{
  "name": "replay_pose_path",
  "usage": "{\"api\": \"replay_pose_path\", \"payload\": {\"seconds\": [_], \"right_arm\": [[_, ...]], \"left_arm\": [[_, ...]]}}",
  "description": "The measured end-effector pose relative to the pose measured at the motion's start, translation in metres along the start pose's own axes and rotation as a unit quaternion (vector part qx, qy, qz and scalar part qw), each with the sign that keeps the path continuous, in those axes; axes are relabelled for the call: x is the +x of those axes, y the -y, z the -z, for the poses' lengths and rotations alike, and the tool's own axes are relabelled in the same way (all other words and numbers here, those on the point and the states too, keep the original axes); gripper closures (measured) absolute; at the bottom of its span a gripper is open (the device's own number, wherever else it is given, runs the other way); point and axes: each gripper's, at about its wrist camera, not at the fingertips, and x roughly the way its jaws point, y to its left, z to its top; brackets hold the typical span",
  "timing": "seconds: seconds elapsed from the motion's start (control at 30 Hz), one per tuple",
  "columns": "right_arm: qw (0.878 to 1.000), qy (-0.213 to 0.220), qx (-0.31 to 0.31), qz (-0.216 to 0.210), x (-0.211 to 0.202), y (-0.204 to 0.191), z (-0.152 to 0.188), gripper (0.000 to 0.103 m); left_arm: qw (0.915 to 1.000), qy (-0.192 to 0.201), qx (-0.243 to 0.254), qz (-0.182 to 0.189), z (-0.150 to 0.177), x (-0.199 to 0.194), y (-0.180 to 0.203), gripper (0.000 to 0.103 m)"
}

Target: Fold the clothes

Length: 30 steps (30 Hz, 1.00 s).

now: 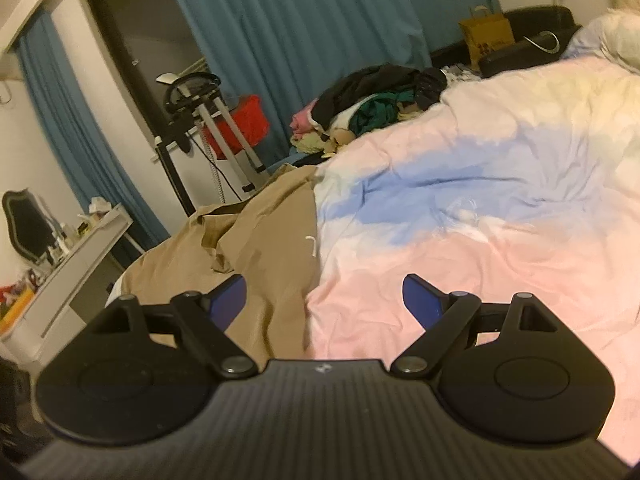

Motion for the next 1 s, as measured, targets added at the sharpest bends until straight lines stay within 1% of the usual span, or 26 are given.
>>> {"api": "replay_pose_path", "payload": {"seconds": [0.03, 0.07, 0.1, 0.17, 0.2, 0.27, 0.33, 0.43, 0.47, 0.63, 0.7, 0.83, 0.9, 1.0], "right_arm": [[1.0, 0.003, -0.005, -0.003, 0.0, -0.002, 0.0, 0.016], [1.0, 0.007, -0.01, -0.006, -0.001, -0.005, 0.001, 0.016], [1.0, 0.01, -0.017, -0.009, -0.001, -0.008, 0.002, 0.016], [0.999, 0.016, -0.032, -0.014, -0.001, -0.016, 0.005, 0.016], [0.999, 0.019, -0.041, -0.016, 0.0, -0.021, 0.007, 0.016], [0.997, 0.022, -0.068, -0.019, 0.002, -0.032, 0.013, 0.017], [0.995, 0.021, -0.096, -0.024, 0.006, -0.045, 0.018, 0.017], [0.991, 0.011, -0.126, -0.044, 0.018, -0.067, 0.023, 0.017], [0.99, 0.008, -0.134, -0.051, 0.023, -0.076, 0.024, 0.017], [0.978, -0.024, -0.191, -0.078, 0.07, -0.135, 0.023, 0.017], [0.97, -0.043, -0.222, -0.092, 0.098, -0.166, 0.025, 0.017], [0.951, -0.083, -0.256, -0.15, 0.171, -0.241, 0.033, 0.017], [0.944, -0.095, -0.267, -0.172, 0.208, -0.277, 0.043, 0.017], [0.93, -0.113, -0.284, -0.204, 0.264, -0.332, 0.057, 0.017]], "left_arm": [[0.9998, 0.018, 0.001, -0.003, -0.005, -0.007, 0.002, 0.049], [0.9993, 0.037, -0.001, -0.006, -0.012, -0.014, 0.002, 0.038], [0.9984, 0.055, -0.003, -0.01, -0.018, -0.021, 0.002, 0.033], [0.9956, 0.092, -0.005, -0.017, -0.032, -0.036, -0.001, 0.02], [0.9935, 0.112, -0.002, -0.021, -0.038, -0.044, -0.005, 0.018], [0.9883, 0.148, -0.003, -0.036, -0.044, -0.059, -0.014, 0.011], [0.9823, 0.179, -0.014, -0.052, -0.046, -0.072, -0.027, 0.009], [0.9752, 0.211, -0.023, -0.062, -0.043, -0.089, -0.046, 0.008], [0.9727, 0.222, -0.024, -0.065, -0.04, -0.097, -0.052, 0.007], [0.9578, 0.273, -0.038, -0.082, -0.023, -0.138, -0.093, 0.006], [0.9502, 0.293, -0.05, -0.093, -0.015, -0.155, -0.111, 0.005], [0.9366, 0.323, -0.071, -0.116, -0.004, -0.173, -0.146, 0.003], [0.9335, 0.323, -0.089, -0.126, -0.001, -0.169, -0.165, 0.003], [0.9345, 0.305, -0.134, -0.126, 0.004, -0.156, -0.199, 0.003]]}}
